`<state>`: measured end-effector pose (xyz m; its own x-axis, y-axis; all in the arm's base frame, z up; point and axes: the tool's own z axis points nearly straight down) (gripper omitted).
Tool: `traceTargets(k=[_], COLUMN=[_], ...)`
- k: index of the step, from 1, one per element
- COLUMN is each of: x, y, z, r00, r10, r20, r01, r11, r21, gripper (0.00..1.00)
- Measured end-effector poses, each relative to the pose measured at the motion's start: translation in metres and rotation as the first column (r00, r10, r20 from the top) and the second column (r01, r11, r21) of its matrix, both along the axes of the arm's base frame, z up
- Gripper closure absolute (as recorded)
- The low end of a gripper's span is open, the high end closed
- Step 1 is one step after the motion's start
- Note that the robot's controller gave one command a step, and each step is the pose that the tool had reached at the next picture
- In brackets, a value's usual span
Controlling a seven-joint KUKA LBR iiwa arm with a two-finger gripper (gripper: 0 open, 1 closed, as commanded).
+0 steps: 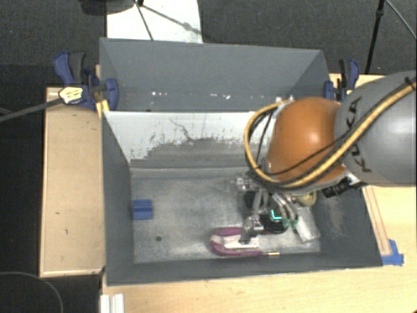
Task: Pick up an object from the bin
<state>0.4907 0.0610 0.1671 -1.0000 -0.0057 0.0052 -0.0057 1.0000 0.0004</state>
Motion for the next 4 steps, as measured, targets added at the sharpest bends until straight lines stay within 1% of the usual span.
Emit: traceTargets(k=[1, 2, 3, 4], x=[0.026, 0.005, 0.047, 0.017], y=[-0.090, -0.205, -0.133, -0.131], z=[-0.098, -0.089, -0.096, -0.096], r00=[0.985, 0.996, 0.976, 0.893], r10=[0.172, 0.091, 0.219, 0.450], r20=[0.006, 0.008, 0.007, 0.008], r01=[-0.172, -0.091, -0.219, -0.450], r11=[0.985, 0.996, 0.976, 0.893], r21=[-0.002, -0.004, 0.000, -0.001], gripper=[0.00, 0.00, 0.00, 0.00])
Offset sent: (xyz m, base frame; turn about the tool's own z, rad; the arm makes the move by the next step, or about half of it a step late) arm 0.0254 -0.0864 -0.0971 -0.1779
